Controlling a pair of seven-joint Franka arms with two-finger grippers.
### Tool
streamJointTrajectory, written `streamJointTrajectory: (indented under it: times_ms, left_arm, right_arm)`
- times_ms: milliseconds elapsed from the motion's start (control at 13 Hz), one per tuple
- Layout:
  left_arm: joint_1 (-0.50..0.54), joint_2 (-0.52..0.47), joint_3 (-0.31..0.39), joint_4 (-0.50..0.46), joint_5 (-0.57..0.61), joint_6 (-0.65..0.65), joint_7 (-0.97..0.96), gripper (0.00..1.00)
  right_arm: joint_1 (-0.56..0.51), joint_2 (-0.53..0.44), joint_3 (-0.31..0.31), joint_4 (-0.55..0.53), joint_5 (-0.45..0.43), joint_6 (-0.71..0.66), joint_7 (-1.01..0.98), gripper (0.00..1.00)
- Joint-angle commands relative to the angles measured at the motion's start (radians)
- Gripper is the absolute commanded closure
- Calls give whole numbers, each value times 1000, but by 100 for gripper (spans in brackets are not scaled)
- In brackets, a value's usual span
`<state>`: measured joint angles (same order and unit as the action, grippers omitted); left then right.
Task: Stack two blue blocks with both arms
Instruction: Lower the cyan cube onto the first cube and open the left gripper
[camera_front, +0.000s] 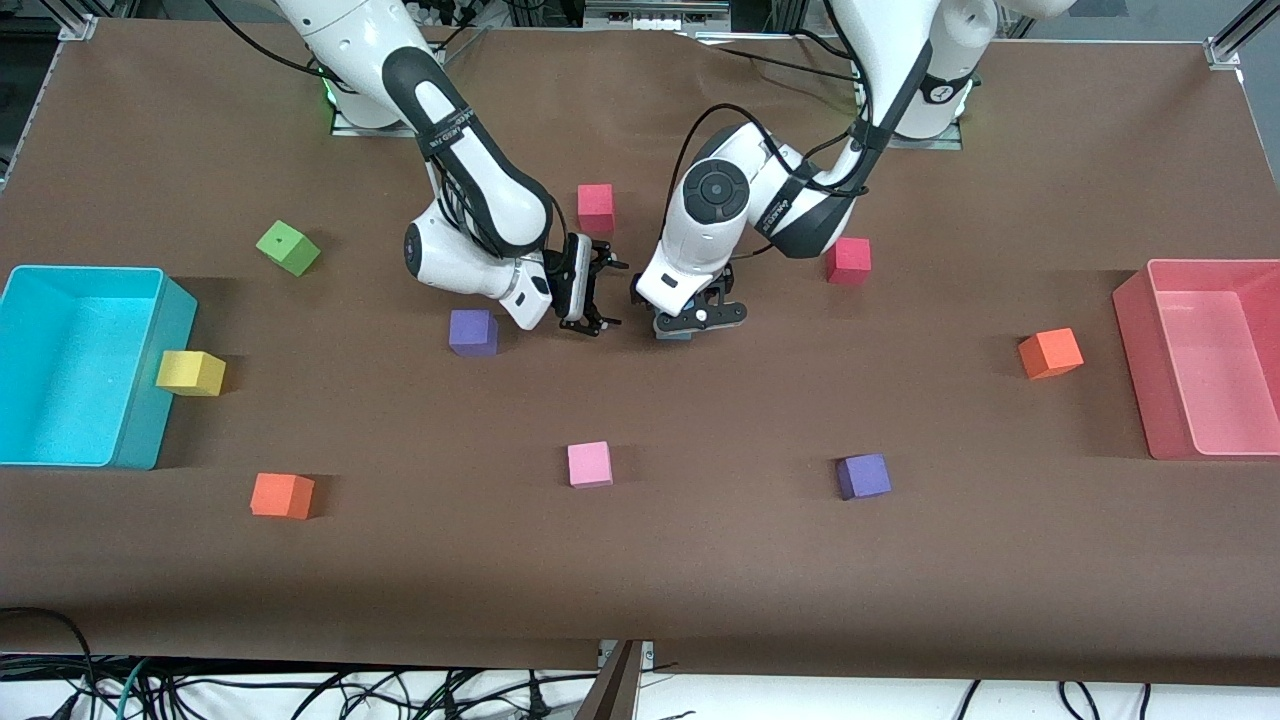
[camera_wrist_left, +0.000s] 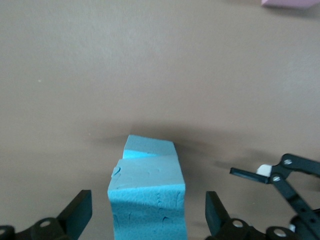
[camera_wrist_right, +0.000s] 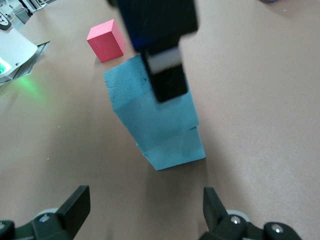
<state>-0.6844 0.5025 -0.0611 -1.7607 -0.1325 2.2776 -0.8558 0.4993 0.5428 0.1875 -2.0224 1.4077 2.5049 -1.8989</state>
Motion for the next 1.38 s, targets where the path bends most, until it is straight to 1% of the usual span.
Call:
streamJointTrajectory:
  times_ms: [0,77,230,460,537,690,767,843,920,997,1073,1304]
  left_arm:
    - [6,-65,26,-14,-7,-32,6,0]
    - [34,-90,26,-17,-6,-61,15,0]
    - [121,-172,26,-49,-6,-137,84,0]
    - [259,-303,26,-51,-6,-321,193,0]
    - [307,-353,26,-55,-6,-381,240,0]
    - [389,-447,27,-66,4,-458,409,0]
    - [429,-497,27,-80,43,-498,473,0]
    - [453,-537,35,-80,94,-547,541,0]
    - [460,-576,73,-80,126,-575,607,0]
    - [460,-596,117,-80,134,-578,683,0]
    - [462,-607,142,-80,139,-578,731,0]
    - [473,-618,145,-79,174,-602,739,0]
  right_arm:
    - [-13,-6,9,2,23,-12,-28,0]
    - [-13,-7,9,4,23,-11,-26,0]
    - [-13,-7,9,5,23,-11,-25,0]
    - [-13,-10,9,4,23,-11,-23,0]
    - [-13,-9,9,4,22,-12,-23,0]
    - [-13,-23,9,4,22,-12,-13,0]
    - [-13,-33,7,-1,22,-14,-6,0]
    - [-13,-38,7,-5,20,-14,-6,0]
    - [-13,-53,7,-16,20,-14,-3,0]
    - [-13,-58,-5,-27,17,-17,-5,0]
    - [-13,-70,-16,-32,11,-33,-3,0]
    - [-13,-119,-36,-70,2,-41,12,0]
